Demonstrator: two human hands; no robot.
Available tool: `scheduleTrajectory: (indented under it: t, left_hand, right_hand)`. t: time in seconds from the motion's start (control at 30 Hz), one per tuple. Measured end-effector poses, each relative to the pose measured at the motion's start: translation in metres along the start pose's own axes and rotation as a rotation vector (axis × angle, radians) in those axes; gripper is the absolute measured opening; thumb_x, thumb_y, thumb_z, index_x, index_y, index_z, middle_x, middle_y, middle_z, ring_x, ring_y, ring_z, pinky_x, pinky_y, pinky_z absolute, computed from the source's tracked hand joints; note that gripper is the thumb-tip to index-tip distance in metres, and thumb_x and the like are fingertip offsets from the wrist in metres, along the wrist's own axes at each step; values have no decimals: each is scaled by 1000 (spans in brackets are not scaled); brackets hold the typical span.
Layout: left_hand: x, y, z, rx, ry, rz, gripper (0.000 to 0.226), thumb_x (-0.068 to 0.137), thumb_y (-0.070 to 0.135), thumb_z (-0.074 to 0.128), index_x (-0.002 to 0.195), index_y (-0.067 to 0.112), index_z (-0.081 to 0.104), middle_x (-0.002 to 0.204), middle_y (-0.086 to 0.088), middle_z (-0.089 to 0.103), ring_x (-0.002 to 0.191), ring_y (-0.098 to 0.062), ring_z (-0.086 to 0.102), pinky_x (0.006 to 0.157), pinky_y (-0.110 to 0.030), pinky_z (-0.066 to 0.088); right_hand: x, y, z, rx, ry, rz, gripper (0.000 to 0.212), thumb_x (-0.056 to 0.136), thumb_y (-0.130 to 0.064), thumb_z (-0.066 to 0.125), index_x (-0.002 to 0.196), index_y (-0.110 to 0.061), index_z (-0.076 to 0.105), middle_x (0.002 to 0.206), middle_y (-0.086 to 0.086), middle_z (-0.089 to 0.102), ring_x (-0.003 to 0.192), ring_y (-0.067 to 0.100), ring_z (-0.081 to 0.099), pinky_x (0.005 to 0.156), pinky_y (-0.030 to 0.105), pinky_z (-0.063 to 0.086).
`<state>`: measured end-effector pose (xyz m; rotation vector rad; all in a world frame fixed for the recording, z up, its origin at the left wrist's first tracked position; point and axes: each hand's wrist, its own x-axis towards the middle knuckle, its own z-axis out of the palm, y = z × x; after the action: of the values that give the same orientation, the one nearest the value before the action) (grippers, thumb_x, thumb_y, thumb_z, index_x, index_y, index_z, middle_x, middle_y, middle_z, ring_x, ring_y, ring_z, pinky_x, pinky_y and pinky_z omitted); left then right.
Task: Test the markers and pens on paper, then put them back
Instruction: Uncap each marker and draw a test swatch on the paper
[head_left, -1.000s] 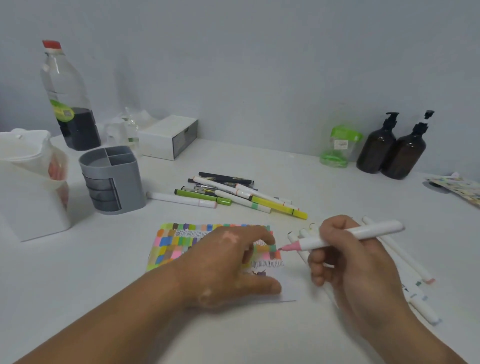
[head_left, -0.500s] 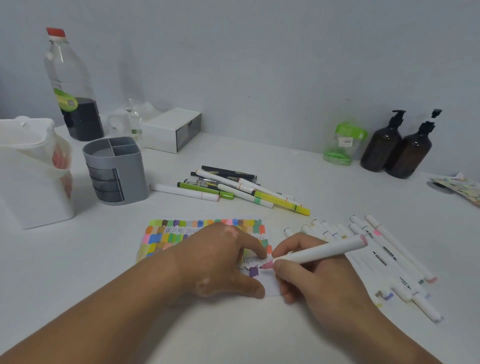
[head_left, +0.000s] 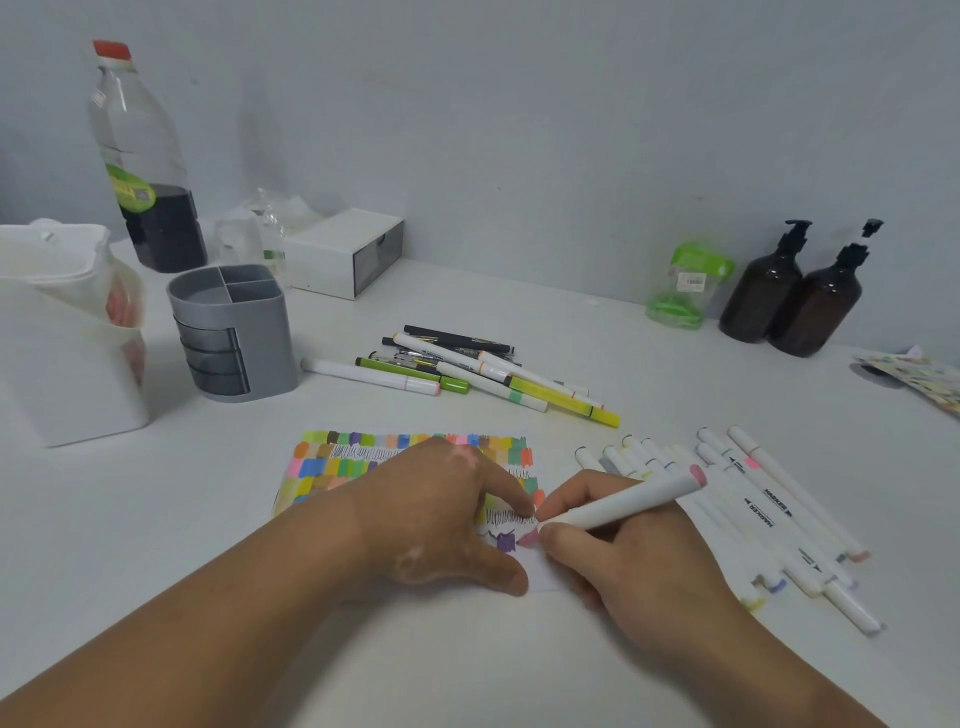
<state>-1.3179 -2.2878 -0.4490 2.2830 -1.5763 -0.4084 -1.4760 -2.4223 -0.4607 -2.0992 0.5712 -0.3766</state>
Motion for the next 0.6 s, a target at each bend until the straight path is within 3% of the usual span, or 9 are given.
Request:
scheduleTrajectory:
  t: [0.3, 0.5, 0.6]
  left_hand:
    - [1, -1, 0, 4, 2, 3, 68, 65, 75, 75, 127, 52, 59, 85, 27, 52, 78, 14, 45, 57, -7, 27]
    - [0, 0, -1, 0, -19, -9, 68, 67, 74, 75, 128, 50, 59, 92, 18, 59, 79, 10, 46, 58, -10, 30]
    - [-1, 0, -1, -1, -20, -6, 68, 67, 73, 76, 128, 49, 59, 102, 16, 63, 85, 9, 48, 64, -8, 35]
  right_hand:
    - [0, -1, 0, 8, -18, 6, 11, 81, -23, 78, 82, -33, 72, 54, -5, 62, 51, 10, 53, 53, 30, 43]
    - [1, -1, 0, -19, -4, 1, 10, 80, -26, 79, 81, -33, 71, 53, -7, 62, 48, 7, 52, 47, 20, 39]
    - [1, -1, 0, -25, 16, -3, 9, 80, -26, 78, 82, -32, 71, 53, -6, 62, 49, 7, 52, 48, 22, 40]
